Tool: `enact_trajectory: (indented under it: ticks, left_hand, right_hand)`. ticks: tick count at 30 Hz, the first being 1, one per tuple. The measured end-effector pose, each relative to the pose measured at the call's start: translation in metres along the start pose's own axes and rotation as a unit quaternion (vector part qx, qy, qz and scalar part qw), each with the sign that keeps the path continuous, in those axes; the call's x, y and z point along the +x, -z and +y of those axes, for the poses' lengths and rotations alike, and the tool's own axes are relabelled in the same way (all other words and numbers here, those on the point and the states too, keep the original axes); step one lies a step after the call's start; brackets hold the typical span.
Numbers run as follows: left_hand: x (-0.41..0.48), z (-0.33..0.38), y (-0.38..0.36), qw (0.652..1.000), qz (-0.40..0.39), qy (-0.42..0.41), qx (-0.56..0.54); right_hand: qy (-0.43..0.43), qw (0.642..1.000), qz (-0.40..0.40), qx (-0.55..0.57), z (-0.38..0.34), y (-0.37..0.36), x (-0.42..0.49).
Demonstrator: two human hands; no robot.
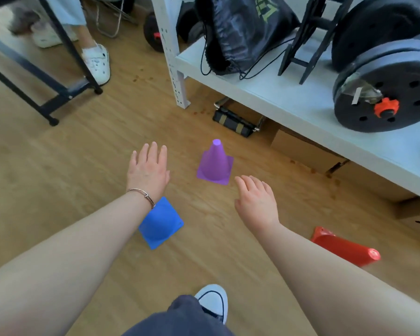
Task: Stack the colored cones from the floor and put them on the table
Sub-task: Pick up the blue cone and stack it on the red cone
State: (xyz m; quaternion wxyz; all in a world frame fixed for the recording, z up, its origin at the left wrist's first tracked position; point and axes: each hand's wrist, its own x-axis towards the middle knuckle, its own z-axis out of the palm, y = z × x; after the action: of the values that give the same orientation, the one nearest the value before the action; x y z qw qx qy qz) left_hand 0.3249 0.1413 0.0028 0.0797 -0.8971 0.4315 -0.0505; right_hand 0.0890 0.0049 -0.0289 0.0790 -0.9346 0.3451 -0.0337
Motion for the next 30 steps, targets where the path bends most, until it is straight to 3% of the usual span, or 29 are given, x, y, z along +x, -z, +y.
enact_trajectory:
  ticks: [8, 16, 19, 25, 30]
  left_hand:
    - [-0.081, -0.06, -0.05, 0.989, -0.113, 0.098, -0.018]
    - [-0.12, -0.057, -0.096, 0.949, -0.252, 0.158, -0.101]
    - [-0.119, -0.055, -0.103, 0.942, -0.279, 0.155, -0.104]
    - [-0.116, -0.04, -0.108, 0.929, -0.32, 0.135, -0.125]
    - [-0.112, -0.032, -0.11, 0.908, -0.331, 0.149, -0.208]
  right_hand:
    - [0.086, 0.995, -0.048, 0.012, -0.068, -0.032, 0.015]
    - [0.093, 0.96, -0.24, 0.107, -0.146, -0.065, 0.033]
    - [0.131, 0.946, -0.28, 0.097, -0.16, -0.072, 0.039]
    - [0.128, 0.926, -0.343, 0.092, -0.168, -0.094, 0.033]
    - [0.105, 0.922, -0.346, 0.138, -0.165, -0.095, 0.036]
